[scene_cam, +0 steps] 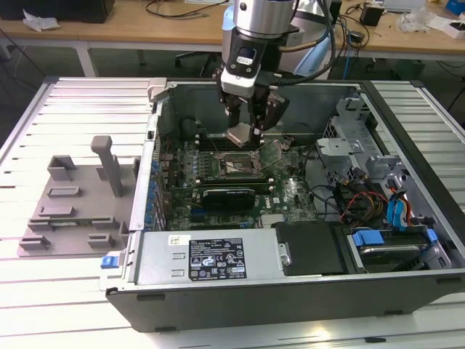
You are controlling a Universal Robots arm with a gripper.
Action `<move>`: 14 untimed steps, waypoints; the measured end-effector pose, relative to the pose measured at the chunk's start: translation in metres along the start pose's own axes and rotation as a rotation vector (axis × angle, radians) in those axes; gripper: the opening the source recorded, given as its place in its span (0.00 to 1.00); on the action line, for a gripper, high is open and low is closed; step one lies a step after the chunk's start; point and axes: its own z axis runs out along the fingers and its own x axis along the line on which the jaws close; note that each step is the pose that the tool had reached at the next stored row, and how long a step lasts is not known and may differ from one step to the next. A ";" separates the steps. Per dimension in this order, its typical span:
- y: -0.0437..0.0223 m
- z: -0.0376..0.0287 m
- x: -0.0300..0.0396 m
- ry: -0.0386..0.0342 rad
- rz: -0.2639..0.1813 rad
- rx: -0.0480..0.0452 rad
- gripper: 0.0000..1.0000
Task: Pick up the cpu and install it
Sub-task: 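Place the cpu into insertion slot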
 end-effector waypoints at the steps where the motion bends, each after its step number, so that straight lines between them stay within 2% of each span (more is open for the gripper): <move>1: 0.0000 0.0000 0.0000 0.0006 0.009 0.0006 0.55; 6: 0.0000 0.0002 0.0000 0.0039 0.069 0.0055 0.55; 14: 0.0000 0.0004 0.0000 0.0071 0.122 0.0096 0.55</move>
